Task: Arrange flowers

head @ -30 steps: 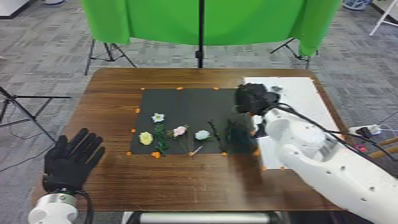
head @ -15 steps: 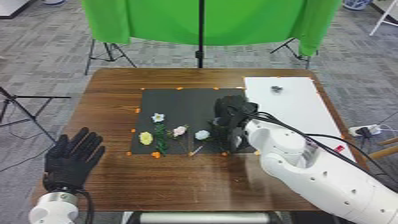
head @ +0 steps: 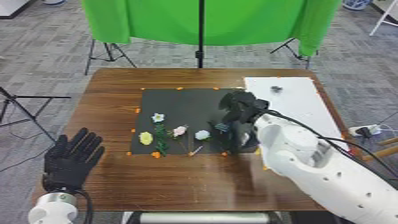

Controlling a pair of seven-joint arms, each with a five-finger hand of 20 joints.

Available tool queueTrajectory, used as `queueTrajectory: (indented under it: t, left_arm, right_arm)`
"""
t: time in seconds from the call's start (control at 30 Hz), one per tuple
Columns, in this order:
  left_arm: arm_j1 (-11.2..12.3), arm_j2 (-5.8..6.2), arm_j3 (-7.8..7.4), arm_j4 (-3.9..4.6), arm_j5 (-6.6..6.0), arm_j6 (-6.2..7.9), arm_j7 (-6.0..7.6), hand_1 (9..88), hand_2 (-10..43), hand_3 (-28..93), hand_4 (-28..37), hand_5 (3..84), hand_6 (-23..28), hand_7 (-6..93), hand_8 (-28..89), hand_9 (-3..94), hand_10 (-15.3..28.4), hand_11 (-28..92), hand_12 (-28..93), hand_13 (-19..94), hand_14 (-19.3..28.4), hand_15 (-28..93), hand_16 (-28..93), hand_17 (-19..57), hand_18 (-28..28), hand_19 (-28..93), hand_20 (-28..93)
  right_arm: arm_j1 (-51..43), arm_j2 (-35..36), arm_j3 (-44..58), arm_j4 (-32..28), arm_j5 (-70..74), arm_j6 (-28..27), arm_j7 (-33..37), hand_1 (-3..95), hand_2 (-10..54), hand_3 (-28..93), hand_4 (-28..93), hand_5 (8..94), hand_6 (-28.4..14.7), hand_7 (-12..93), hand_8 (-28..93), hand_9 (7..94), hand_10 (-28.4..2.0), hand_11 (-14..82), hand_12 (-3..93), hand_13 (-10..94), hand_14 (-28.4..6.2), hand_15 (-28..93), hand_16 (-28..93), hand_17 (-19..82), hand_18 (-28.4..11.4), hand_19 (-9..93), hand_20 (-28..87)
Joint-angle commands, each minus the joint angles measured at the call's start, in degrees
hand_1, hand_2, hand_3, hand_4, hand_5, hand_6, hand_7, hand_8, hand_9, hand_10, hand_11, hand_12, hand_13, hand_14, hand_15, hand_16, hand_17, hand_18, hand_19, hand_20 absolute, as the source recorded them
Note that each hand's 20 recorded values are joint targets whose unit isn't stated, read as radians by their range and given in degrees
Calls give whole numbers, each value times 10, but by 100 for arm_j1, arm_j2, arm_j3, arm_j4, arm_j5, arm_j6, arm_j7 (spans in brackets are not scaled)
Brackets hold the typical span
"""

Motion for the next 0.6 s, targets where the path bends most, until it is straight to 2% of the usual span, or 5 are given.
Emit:
queueTrajectory:
  t: [0.03,0.13,0.2,0.33,0.6]
  left_arm:
    - [35,-1,23,4,-31,-83,-65,290,160,726,-283,471,103,192,-102,396,163,256,114,278,154,402,-72,-53,137,309,143]
    - [56,1,14,-2,-45,-79,-25,289,161,725,-283,469,103,191,-100,395,163,254,113,279,153,401,-73,-53,137,309,143]
    - [64,6,16,-8,-60,-73,-17,288,162,726,-283,469,104,188,-100,395,163,253,113,279,153,399,-73,-53,138,308,143]
    - [43,6,52,4,-165,-71,12,287,162,727,-283,470,103,190,-99,396,164,253,114,280,152,400,-72,-53,138,309,143]
    - [-112,65,184,56,-171,-70,15,286,163,728,-283,471,103,191,-100,396,164,253,114,280,153,401,-72,-53,138,308,143]
  right_arm:
    - [365,-32,587,1035,-82,1002,369,444,-95,779,-283,503,-46,128,-110,483,-166,93,124,451,-152,229,151,203,-203,633,234]
    - [663,-259,873,1498,463,291,506,450,-95,787,-282,450,-51,131,-112,413,-162,86,116,360,-164,173,148,158,-195,582,201]
    - [855,-365,823,1805,629,314,598,465,-92,789,-282,415,-49,135,-115,366,-156,89,107,313,-167,134,155,133,-190,552,184]
    - [1264,-553,507,2472,560,14,596,474,-90,789,-283,399,-46,139,-117,339,-146,84,98,292,-162,105,159,123,-184,532,173]
    - [1661,-948,171,3519,705,-480,774,485,-88,775,-283,299,-38,148,-124,271,-119,91,76,298,-147,85,184,126,-173,499,158]
